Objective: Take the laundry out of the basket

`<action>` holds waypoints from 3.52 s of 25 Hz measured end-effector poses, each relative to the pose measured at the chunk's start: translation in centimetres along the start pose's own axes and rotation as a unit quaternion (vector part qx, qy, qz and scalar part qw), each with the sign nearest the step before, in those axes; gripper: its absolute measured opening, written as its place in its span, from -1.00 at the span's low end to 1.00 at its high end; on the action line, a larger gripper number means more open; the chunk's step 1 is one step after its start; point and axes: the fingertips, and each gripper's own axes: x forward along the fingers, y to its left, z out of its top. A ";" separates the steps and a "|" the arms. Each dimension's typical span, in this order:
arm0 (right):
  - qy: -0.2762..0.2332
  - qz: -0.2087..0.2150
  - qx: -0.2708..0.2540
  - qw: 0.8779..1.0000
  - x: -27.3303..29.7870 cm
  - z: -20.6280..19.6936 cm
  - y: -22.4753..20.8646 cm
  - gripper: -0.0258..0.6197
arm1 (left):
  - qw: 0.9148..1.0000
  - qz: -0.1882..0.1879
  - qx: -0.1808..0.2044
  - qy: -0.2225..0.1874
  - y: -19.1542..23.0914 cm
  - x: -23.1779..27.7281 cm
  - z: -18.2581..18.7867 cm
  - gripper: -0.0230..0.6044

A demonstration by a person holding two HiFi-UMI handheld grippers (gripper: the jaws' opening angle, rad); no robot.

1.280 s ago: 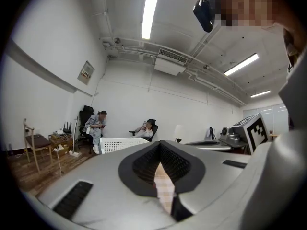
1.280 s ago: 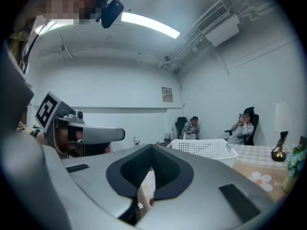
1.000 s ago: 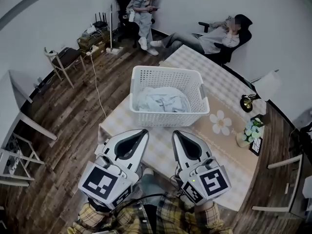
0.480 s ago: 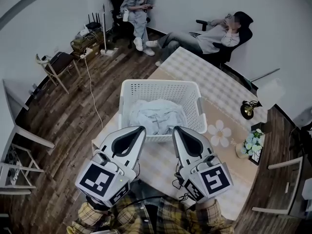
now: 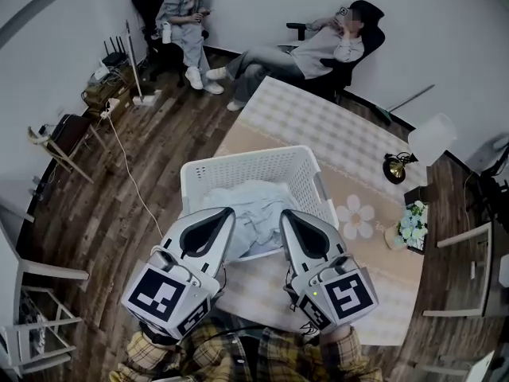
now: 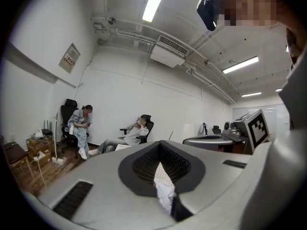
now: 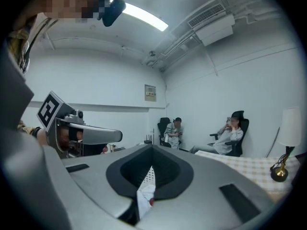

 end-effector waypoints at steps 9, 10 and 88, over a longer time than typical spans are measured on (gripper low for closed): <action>0.007 -0.067 0.014 0.998 1.4 0.2 -3.2 -0.90 | 0.997 -0.070 0.006 0.031 0.8 3.5 -0.4 -0.89; 0.009 -0.072 0.018 0.997 1.5 0.1 -3.4 -0.90 | 0.996 -0.076 0.007 0.035 0.9 3.8 -0.5 -0.89; 0.547 0.210 -0.094 0.805 5.0 -27.4 -9.9 0.14 | 0.729 -0.347 0.217 0.548 -1.7 13.2 -28.6 0.68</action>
